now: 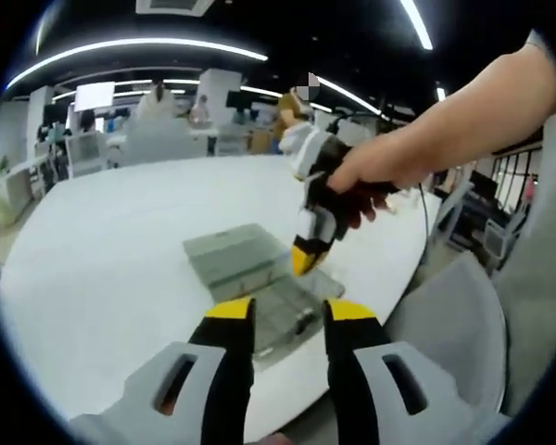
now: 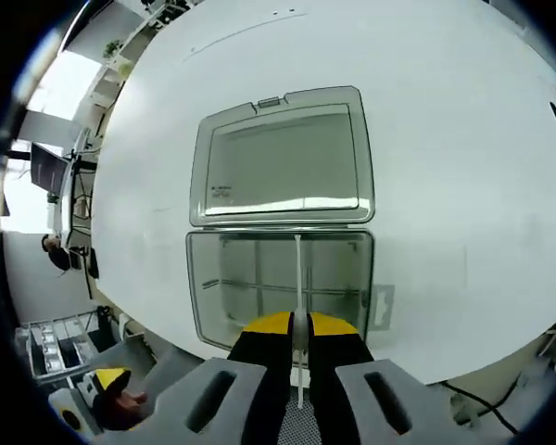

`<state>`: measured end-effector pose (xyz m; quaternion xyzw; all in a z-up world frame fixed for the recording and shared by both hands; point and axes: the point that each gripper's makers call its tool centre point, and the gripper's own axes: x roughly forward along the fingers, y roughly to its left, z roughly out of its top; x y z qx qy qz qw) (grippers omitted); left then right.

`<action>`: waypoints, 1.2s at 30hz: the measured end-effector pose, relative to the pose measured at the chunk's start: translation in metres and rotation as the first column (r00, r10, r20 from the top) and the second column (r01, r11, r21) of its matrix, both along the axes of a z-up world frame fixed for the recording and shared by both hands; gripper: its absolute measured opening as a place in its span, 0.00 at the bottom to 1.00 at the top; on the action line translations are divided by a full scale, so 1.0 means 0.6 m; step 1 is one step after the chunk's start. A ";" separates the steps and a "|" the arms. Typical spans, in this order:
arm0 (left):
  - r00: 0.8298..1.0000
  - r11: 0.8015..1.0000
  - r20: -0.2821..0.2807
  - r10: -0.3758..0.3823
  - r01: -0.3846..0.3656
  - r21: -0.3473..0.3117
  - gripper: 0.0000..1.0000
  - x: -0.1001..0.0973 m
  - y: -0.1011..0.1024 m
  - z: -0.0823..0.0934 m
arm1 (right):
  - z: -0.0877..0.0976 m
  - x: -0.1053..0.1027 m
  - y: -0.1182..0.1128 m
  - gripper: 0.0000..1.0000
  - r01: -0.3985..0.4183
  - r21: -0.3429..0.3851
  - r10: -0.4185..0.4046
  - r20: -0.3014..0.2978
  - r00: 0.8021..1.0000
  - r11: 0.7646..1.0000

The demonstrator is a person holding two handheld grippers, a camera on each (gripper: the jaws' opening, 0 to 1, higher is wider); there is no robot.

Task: Insert the divider into the dual guide fixture by aligning both edges with the guide slots and pushing it downward to the bottom, including one-sided entry, uneven engagement, binding, and posture correction.

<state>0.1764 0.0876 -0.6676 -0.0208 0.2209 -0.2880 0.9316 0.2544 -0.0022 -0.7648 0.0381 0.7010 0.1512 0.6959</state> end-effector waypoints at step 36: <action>1.000 0.999 -0.020 -0.001 0.002 0.043 0.49 0.000 -0.001 -0.017 | -0.019 -0.001 0.000 0.00 -0.010 -0.039 0.010 -0.017 1.000 0.999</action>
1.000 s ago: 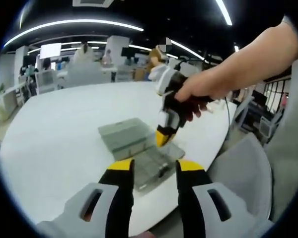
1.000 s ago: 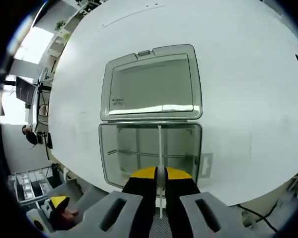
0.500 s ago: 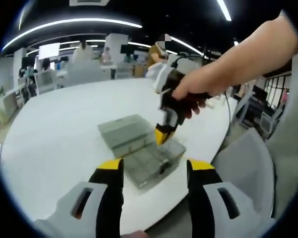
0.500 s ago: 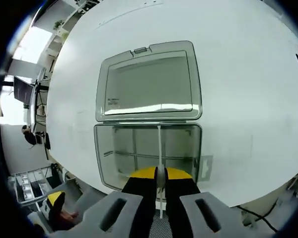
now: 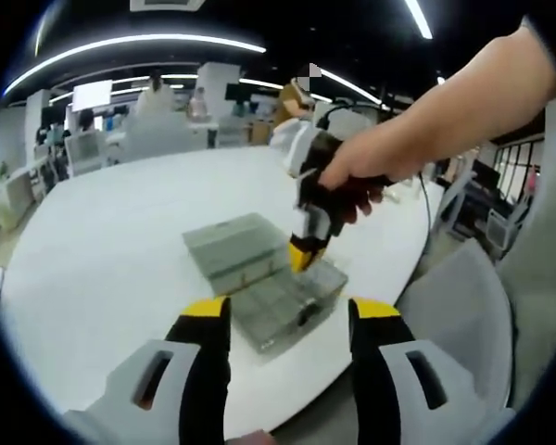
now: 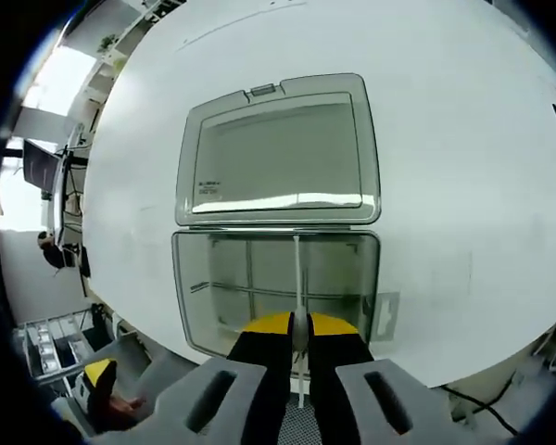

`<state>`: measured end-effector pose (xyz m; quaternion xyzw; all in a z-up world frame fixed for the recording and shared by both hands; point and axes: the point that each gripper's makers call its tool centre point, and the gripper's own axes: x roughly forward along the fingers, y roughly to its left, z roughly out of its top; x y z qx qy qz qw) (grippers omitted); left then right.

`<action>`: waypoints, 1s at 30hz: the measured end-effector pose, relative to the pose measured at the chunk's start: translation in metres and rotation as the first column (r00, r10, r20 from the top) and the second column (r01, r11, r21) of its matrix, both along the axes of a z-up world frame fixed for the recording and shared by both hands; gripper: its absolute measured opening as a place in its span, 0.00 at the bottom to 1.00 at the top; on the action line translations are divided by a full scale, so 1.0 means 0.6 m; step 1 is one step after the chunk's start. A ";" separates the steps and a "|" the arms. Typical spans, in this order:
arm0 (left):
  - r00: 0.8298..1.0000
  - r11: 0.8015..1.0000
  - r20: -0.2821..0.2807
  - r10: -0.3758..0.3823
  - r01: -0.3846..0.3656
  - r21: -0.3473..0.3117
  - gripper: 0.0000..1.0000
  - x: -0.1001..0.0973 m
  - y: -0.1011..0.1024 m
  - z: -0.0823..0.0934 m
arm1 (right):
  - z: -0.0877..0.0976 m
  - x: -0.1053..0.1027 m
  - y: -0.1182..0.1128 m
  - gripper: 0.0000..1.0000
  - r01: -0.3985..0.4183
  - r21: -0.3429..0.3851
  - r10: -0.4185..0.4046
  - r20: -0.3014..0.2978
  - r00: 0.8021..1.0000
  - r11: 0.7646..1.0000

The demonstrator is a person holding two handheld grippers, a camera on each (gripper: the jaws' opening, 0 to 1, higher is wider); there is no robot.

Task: Insert the divider into the dual guide fixture by aligning both edges with the guide slots and pushing it downward to the bottom, including one-sided entry, uneven engagement, binding, and posture correction.

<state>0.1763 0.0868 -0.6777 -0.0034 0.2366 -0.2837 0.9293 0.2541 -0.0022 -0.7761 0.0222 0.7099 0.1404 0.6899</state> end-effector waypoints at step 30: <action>1.000 1.000 0.007 0.014 -0.014 -0.008 0.49 0.001 0.008 0.002 | -0.008 0.005 0.004 0.00 -0.009 -0.036 0.008 -0.008 1.000 0.999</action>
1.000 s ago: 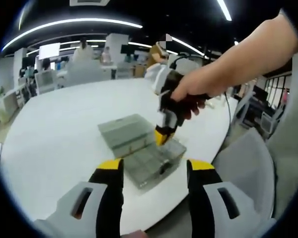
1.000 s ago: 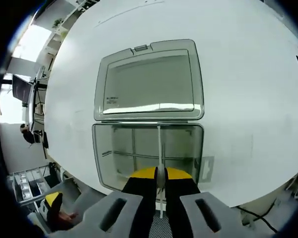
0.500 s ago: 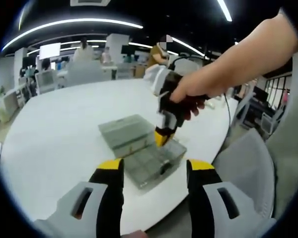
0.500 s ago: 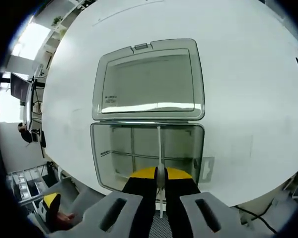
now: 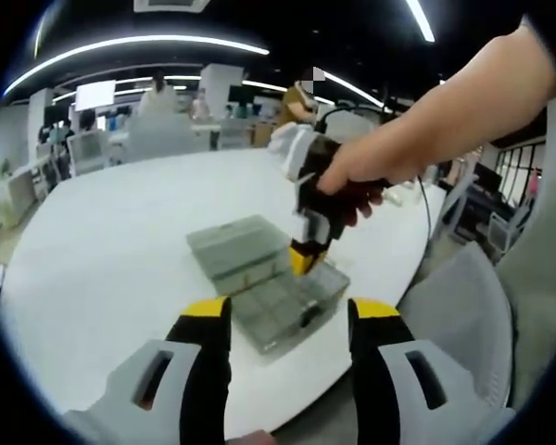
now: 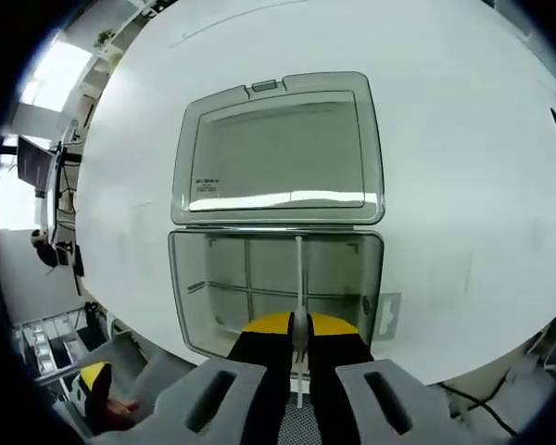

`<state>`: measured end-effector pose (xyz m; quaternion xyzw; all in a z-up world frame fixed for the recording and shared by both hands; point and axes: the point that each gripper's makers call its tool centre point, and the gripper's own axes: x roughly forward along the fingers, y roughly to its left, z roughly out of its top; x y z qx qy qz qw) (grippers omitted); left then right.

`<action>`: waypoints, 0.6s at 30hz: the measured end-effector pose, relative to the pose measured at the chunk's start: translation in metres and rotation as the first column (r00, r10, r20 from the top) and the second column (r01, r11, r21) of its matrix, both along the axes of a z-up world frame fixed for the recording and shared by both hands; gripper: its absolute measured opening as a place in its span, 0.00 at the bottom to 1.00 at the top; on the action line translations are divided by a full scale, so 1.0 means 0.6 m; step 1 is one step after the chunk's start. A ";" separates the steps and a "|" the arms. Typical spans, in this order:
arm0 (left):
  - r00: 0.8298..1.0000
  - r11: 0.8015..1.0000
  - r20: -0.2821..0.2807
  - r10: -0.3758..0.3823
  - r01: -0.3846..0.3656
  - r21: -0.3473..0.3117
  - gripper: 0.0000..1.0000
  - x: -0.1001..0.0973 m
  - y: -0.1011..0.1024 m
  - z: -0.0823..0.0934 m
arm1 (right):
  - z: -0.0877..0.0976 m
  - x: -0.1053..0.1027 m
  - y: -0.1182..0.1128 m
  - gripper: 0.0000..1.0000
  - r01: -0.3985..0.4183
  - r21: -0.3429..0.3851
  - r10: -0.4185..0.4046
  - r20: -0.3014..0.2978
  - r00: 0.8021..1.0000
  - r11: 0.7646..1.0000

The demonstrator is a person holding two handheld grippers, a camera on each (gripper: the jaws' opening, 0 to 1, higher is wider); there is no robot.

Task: Insert the divider into the dual guide fixture by aligning both edges with the guide slots and pushing it downward to the bottom, including one-sided entry, uneven engagement, binding, and posture correction.

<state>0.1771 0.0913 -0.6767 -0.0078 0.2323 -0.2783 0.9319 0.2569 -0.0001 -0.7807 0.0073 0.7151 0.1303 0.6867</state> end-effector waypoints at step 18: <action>1.000 1.000 0.002 0.008 -0.008 -0.003 0.49 -0.002 0.001 0.004 | -0.001 -0.009 0.001 0.00 0.005 -0.007 -0.005 -0.001 1.000 1.000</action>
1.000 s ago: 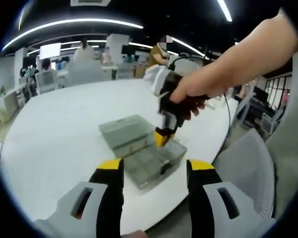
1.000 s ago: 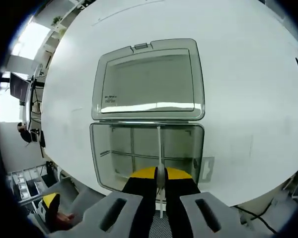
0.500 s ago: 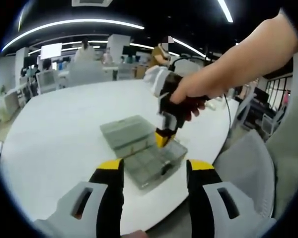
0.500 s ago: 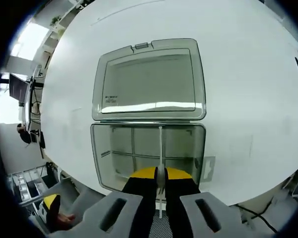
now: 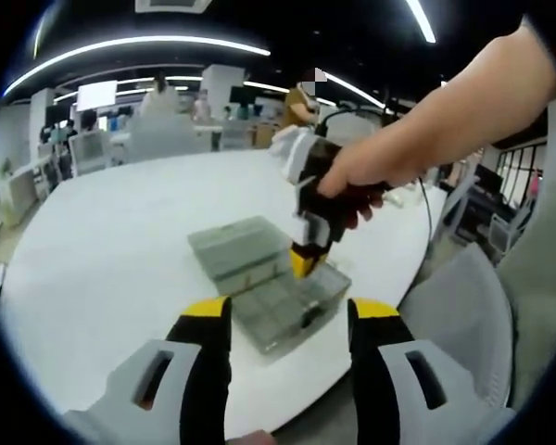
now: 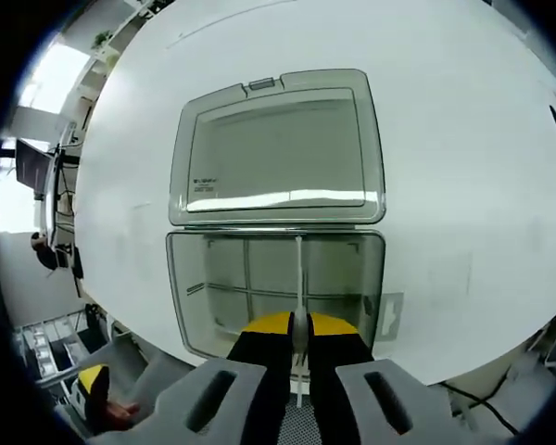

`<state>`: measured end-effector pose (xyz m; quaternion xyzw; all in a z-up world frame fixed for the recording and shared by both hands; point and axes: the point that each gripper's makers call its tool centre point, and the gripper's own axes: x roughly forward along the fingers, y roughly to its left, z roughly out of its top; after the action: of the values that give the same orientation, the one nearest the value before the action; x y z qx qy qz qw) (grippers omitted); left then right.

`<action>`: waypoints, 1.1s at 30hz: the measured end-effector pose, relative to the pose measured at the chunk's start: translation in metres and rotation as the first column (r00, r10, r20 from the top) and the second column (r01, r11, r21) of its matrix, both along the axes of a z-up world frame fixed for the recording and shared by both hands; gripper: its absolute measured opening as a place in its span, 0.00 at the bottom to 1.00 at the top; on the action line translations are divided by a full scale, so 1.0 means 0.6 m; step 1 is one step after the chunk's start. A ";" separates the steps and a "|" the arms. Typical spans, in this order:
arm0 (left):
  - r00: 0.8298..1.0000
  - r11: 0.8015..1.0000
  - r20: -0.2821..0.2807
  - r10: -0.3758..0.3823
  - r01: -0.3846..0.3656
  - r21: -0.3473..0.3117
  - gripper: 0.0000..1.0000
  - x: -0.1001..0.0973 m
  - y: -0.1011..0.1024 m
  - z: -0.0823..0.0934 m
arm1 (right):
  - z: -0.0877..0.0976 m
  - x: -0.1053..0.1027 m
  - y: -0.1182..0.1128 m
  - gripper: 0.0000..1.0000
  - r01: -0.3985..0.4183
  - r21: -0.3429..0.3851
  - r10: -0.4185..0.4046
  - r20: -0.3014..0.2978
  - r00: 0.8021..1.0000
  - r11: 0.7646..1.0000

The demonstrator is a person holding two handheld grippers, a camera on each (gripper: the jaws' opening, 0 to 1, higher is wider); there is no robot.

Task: Insert the divider into the dual guide fixture by aligning both edges with the guide slots and pushing it downward to the bottom, including one-sided entry, uneven engagement, binding, and posture correction.

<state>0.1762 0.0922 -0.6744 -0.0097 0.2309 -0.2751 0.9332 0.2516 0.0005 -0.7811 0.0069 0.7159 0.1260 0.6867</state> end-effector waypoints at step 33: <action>1.000 1.000 -0.001 0.005 -0.005 -0.004 0.48 0.003 0.003 0.001 | -0.019 0.000 0.004 0.00 -0.060 -0.073 0.063 0.036 0.997 0.995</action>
<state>0.1778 0.0937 -0.6736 -0.0123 0.2306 -0.2731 0.9339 0.2518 0.0028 -0.7927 -0.0425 0.7064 0.1213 0.6960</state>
